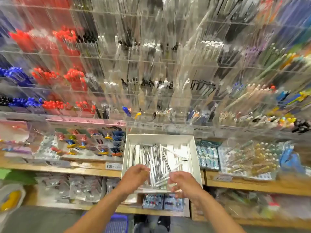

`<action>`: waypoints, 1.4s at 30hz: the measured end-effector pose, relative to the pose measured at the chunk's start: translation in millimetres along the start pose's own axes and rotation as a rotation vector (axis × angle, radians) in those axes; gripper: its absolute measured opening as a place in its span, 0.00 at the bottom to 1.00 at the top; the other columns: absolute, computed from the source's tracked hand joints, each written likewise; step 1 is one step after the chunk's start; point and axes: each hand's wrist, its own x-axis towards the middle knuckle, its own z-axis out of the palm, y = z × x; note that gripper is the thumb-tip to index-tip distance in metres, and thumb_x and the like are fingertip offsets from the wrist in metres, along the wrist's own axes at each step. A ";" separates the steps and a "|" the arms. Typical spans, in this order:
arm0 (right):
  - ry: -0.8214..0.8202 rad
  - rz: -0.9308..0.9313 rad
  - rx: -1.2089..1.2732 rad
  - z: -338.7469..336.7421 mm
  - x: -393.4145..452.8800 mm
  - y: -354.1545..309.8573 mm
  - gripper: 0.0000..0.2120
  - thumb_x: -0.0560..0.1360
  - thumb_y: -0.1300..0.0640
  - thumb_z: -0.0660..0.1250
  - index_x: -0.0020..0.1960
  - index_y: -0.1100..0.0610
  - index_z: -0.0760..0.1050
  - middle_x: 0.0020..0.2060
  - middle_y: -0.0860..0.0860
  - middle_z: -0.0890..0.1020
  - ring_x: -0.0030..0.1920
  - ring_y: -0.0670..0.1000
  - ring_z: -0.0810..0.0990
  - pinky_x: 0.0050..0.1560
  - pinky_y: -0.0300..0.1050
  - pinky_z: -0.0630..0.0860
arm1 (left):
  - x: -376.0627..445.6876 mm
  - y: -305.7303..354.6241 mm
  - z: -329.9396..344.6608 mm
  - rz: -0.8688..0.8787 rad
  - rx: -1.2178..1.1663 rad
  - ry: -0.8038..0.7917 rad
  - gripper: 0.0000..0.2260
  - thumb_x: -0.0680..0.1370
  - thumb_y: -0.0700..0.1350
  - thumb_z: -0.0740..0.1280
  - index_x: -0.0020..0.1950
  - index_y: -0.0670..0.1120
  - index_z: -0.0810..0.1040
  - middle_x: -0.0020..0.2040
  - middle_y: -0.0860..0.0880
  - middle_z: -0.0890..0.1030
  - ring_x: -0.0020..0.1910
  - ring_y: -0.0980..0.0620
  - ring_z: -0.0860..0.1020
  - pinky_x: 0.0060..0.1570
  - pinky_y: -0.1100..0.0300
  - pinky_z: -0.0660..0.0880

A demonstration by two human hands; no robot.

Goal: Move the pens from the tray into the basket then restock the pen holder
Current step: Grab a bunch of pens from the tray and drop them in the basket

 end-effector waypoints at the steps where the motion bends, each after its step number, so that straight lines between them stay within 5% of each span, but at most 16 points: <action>1: -0.020 0.041 -0.020 -0.7 6.5 -2.7 0.11 0.79 0.54 0.65 0.59 0.58 0.77 0.52 0.57 0.82 0.39 0.49 0.81 0.39 0.44 0.80 | 11.2 0.6 1.2 -0.008 0.039 0.040 0.08 0.83 0.48 0.63 0.54 0.46 0.79 0.48 0.53 0.82 0.46 0.55 0.80 0.44 0.64 0.76; 5: -0.098 0.130 -0.131 -7.1 16.8 -11.1 0.08 0.78 0.57 0.67 0.56 0.56 0.78 0.54 0.58 0.82 0.41 0.49 0.81 0.41 0.44 0.81 | 44.3 3.1 3.5 -0.099 0.469 0.214 0.08 0.84 0.50 0.58 0.51 0.50 0.75 0.47 0.57 0.77 0.39 0.59 0.74 0.40 0.63 0.71; 9: -0.155 0.175 -0.080 -11.1 24.5 -11.9 0.09 0.77 0.58 0.68 0.57 0.58 0.77 0.55 0.61 0.81 0.38 0.49 0.81 0.41 0.44 0.81 | 62.1 -5.6 13.2 -0.157 0.834 0.174 0.10 0.83 0.48 0.59 0.59 0.45 0.74 0.50 0.50 0.79 0.43 0.51 0.75 0.42 0.58 0.67; 14: 0.067 0.095 -0.208 -7.6 50.8 -17.4 0.04 0.77 0.60 0.66 0.51 0.57 0.78 0.47 0.57 0.82 0.35 0.50 0.80 0.35 0.40 0.77 | 71.4 -10.8 21.2 -0.180 0.865 0.145 0.09 0.81 0.43 0.62 0.53 0.42 0.80 0.46 0.45 0.82 0.43 0.45 0.81 0.41 0.55 0.76; 18: 0.322 -0.051 -0.693 1.4 74.1 -15.8 0.06 0.78 0.55 0.64 0.54 0.54 0.73 0.47 0.50 0.78 0.44 0.51 0.79 0.41 0.41 0.72 | 71.7 -15.2 21.0 -0.073 0.782 0.198 0.11 0.84 0.46 0.57 0.53 0.42 0.75 0.43 0.46 0.80 0.37 0.48 0.75 0.37 0.57 0.70; 22: 0.342 -0.027 -1.059 13.1 85.5 -8.4 0.07 0.78 0.57 0.62 0.56 0.55 0.69 0.42 0.49 0.75 0.40 0.51 0.77 0.34 0.43 0.69 | 69.0 -20.3 15.5 0.039 0.550 0.231 0.09 0.84 0.46 0.57 0.44 0.49 0.66 0.35 0.50 0.72 0.31 0.52 0.69 0.30 0.56 0.62; 25: 0.359 -0.019 -1.177 17.9 88.7 -3.7 0.10 0.76 0.62 0.61 0.55 0.54 0.67 0.39 0.47 0.73 0.38 0.49 0.75 0.33 0.43 0.67 | 65.8 -17.7 14.6 0.075 0.387 0.266 0.08 0.84 0.45 0.58 0.46 0.49 0.69 0.36 0.50 0.73 0.32 0.52 0.71 0.30 0.56 0.67; 28: 0.341 -0.007 -1.178 18.7 87.5 -3.1 0.09 0.76 0.64 0.60 0.54 0.55 0.68 0.37 0.46 0.71 0.36 0.48 0.73 0.34 0.43 0.68 | 59.9 -16.3 13.2 0.036 0.169 0.236 0.07 0.85 0.46 0.58 0.50 0.46 0.71 0.38 0.48 0.74 0.34 0.49 0.73 0.38 0.49 0.76; 35: 0.240 -0.234 -1.118 -4.3 53.1 -14.9 0.10 0.81 0.60 0.56 0.50 0.57 0.76 0.44 0.50 0.78 0.43 0.53 0.79 0.42 0.46 0.77 | 45.5 -12.8 5.2 0.025 -0.008 0.193 0.05 0.84 0.45 0.60 0.51 0.46 0.73 0.48 0.43 0.78 0.39 0.51 0.73 0.37 0.61 0.70; 38: 0.043 -0.250 -0.785 -12.9 32.0 -27.8 0.07 0.81 0.54 0.62 0.52 0.52 0.79 0.43 0.40 0.79 0.42 0.47 0.80 0.42 0.40 0.76 | 40.9 -4.1 3.0 0.098 0.014 0.163 0.06 0.84 0.48 0.61 0.49 0.50 0.74 0.47 0.46 0.80 0.40 0.52 0.75 0.36 0.65 0.70; 42: -0.105 -0.308 -0.584 -1.1 30.0 -45.0 0.01 0.76 0.55 0.70 0.46 0.50 0.79 0.43 0.45 0.81 0.38 0.45 0.82 0.39 0.39 0.79 | 41.8 2.3 3.5 0.192 0.157 0.033 0.07 0.83 0.48 0.62 0.47 0.50 0.73 0.42 0.46 0.78 0.40 0.50 0.74 0.42 0.55 0.72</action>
